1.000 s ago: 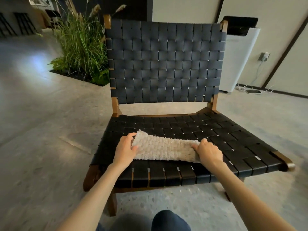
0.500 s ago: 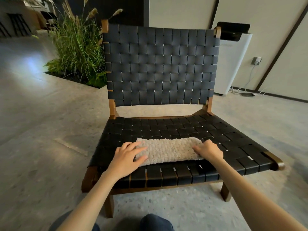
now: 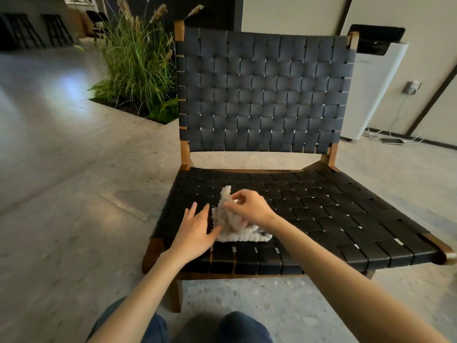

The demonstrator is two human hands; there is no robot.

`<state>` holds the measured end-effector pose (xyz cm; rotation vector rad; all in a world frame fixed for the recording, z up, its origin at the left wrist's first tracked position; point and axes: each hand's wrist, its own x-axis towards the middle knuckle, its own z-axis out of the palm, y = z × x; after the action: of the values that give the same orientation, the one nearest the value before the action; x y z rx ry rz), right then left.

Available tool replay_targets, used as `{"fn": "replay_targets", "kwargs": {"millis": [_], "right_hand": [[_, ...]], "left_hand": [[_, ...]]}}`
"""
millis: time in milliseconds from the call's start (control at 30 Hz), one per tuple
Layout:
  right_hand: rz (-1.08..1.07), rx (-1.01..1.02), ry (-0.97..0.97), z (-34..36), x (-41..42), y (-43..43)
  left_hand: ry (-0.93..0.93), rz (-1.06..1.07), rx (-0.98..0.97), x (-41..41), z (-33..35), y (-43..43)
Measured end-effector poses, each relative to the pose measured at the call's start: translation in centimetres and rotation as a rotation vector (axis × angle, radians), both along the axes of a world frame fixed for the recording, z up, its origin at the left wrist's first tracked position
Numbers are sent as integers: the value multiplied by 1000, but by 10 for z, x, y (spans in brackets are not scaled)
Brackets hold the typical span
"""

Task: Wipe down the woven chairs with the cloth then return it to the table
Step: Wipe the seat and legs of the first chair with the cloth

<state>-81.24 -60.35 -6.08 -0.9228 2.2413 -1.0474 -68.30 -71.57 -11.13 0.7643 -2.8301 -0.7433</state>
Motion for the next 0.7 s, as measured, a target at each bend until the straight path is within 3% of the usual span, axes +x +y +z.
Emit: {"fn": "replay_targets", "kwargs": {"millis": [67,200,333,467,700], "right_hand": [[104,21,-17,-4,3,-4],[104,76,524,-15,-16,-3],[291,490,304,-51,-16,-2],[284,411,299,-59,-3,-1],[391,283,395,-50,71,-25]], "left_hand": [[7,41,-59,11,2,-7],[9,116,-145,31,9,-30],[-40,161,-124,45,12,-45],[-24,167,-1,55,7,-51],[261,319,355,65,-1,-55]]}}
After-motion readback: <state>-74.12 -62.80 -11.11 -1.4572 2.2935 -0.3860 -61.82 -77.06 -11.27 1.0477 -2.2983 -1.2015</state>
